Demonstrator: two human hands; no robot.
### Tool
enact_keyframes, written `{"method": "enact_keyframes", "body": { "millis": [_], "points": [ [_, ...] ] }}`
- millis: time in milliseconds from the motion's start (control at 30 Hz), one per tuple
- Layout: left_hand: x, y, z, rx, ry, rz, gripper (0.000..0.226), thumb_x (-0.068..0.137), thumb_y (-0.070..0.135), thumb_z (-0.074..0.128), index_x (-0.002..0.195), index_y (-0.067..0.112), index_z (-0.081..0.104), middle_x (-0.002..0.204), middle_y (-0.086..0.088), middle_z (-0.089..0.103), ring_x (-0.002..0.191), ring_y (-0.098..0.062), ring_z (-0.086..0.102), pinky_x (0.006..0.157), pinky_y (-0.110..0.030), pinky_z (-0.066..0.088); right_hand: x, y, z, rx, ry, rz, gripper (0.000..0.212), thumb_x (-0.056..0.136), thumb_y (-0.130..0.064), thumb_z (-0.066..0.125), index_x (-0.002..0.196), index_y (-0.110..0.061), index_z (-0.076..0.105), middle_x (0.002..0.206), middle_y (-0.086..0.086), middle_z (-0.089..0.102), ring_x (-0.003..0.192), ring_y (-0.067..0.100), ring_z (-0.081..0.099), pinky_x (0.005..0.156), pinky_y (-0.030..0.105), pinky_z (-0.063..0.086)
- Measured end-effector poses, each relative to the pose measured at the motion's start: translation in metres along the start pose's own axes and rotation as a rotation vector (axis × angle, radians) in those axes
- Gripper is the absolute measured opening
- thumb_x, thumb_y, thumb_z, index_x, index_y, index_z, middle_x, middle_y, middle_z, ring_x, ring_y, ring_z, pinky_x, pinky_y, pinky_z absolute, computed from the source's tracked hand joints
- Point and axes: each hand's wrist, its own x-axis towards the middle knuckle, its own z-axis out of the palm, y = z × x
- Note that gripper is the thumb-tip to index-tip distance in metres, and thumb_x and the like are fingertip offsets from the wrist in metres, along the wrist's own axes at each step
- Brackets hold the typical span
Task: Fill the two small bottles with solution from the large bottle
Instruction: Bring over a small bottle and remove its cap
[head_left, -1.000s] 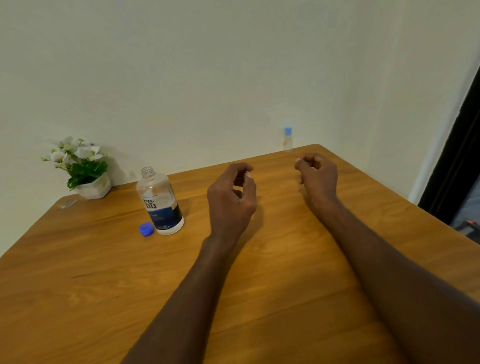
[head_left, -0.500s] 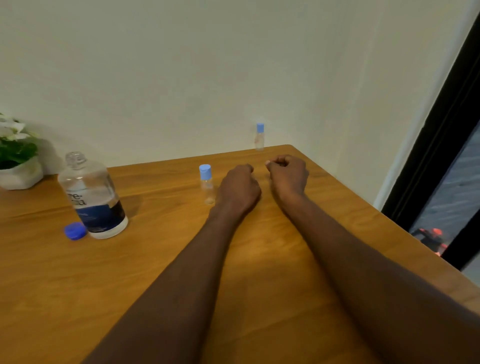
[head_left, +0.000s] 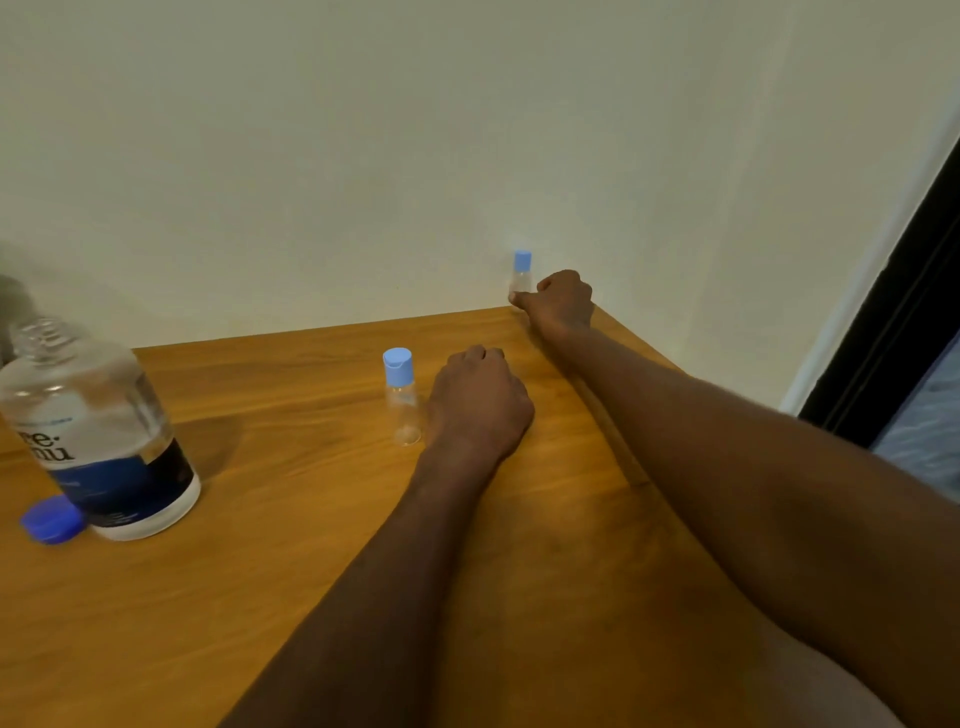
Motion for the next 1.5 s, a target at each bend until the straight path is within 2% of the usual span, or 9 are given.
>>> {"method": "enact_keyframes", "body": {
  "millis": [333,567,733,933,1067,1167,1300,1367,1500],
  "points": [
    [0.001,0.0,-0.003,0.001,-0.001,0.029,0.023,0.103,0.027,0.049,0.111,0.011,0.064,0.111,-0.008,0.065,0.103,-0.024,0.058,0.089,-0.039,0.051,0.012,0.007,0.013,0.087,0.047,-0.008,0.03,0.084,-0.037,0.085,0.096,-0.012,0.075,0.095,0.001,0.075,0.09,0.019,0.072,0.075,0.031,0.052],
    [-0.022,0.015,-0.025,-0.303,0.013,0.051,0.03,0.102,0.019,0.054,0.129,0.015,0.068,0.119,-0.001,0.072,0.1,-0.012,0.065,0.088,-0.031,0.054,-0.067,-0.001,-0.039,0.256,0.017,-0.04,0.022,0.085,-0.029,0.086,0.089,-0.011,0.074,0.077,-0.002,0.074,0.061,0.016,0.073,0.075,0.041,0.064],
    [-0.082,0.027,-0.063,-0.467,0.115,0.05,0.024,0.103,0.019,0.057,0.117,0.02,0.075,0.095,0.009,0.074,0.08,-0.003,0.064,0.077,-0.027,0.057,-0.137,-0.004,-0.07,0.284,-0.011,-0.118,0.026,0.087,-0.032,0.083,0.105,-0.014,0.075,0.09,-0.005,0.074,0.066,0.013,0.071,0.064,0.032,0.062],
    [-0.144,-0.004,-0.12,-0.521,0.232,0.169,0.014,0.102,0.023,0.061,0.1,0.021,0.075,0.089,0.012,0.072,0.083,-0.007,0.066,0.067,-0.026,0.053,-0.197,-0.027,-0.075,0.355,-0.104,-0.121,0.033,0.086,-0.033,0.085,0.111,-0.013,0.076,0.091,-0.007,0.073,0.067,0.012,0.07,0.057,0.026,0.058],
    [-0.145,-0.034,-0.128,-0.705,0.401,-0.123,0.024,0.103,0.027,0.061,0.084,0.019,0.074,0.076,0.006,0.07,0.073,-0.017,0.064,0.064,-0.039,0.054,-0.22,-0.035,-0.061,0.34,-0.116,-0.07,0.027,0.084,-0.032,0.087,0.102,-0.016,0.076,0.084,-0.007,0.073,0.066,0.013,0.071,0.066,0.043,0.065],
    [-0.131,-0.049,-0.12,-0.799,0.337,-0.335,0.013,0.101,0.032,0.064,0.109,0.026,0.072,0.107,0.006,0.072,0.087,-0.019,0.069,0.067,-0.037,0.06,-0.225,-0.03,-0.055,0.266,-0.155,-0.092,0.023,0.082,-0.034,0.088,0.095,-0.019,0.077,0.081,-0.006,0.074,0.072,0.014,0.073,0.074,0.046,0.064],
    [-0.112,-0.063,-0.105,-0.675,0.174,-0.386,0.06,0.086,0.042,0.077,0.142,0.035,0.054,0.144,0.014,0.057,0.115,-0.025,0.069,0.093,-0.052,0.06,-0.225,-0.03,-0.051,0.171,-0.175,-0.158,0.029,0.082,-0.036,0.087,0.102,-0.019,0.077,0.087,-0.009,0.072,0.08,0.007,0.07,0.078,0.039,0.063],
    [-0.104,-0.064,-0.103,-0.657,0.142,-0.366,0.065,0.084,0.047,0.078,0.143,0.036,0.053,0.146,0.014,0.056,0.114,-0.022,0.07,0.093,-0.053,0.06,-0.226,-0.031,-0.05,0.124,-0.165,-0.189,0.031,0.083,-0.037,0.086,0.105,-0.017,0.077,0.089,-0.009,0.072,0.083,0.005,0.067,0.079,0.034,0.061],
    [-0.092,-0.061,-0.104,-0.654,0.112,-0.291,0.065,0.087,0.043,0.081,0.145,0.025,0.057,0.14,0.01,0.061,0.091,0.013,0.065,0.086,-0.033,0.06,-0.226,-0.031,-0.049,0.083,-0.173,-0.233,0.035,0.082,-0.044,0.086,0.103,-0.018,0.077,0.092,-0.008,0.074,0.085,0.005,0.067,0.079,0.033,0.061]
  ]
}}
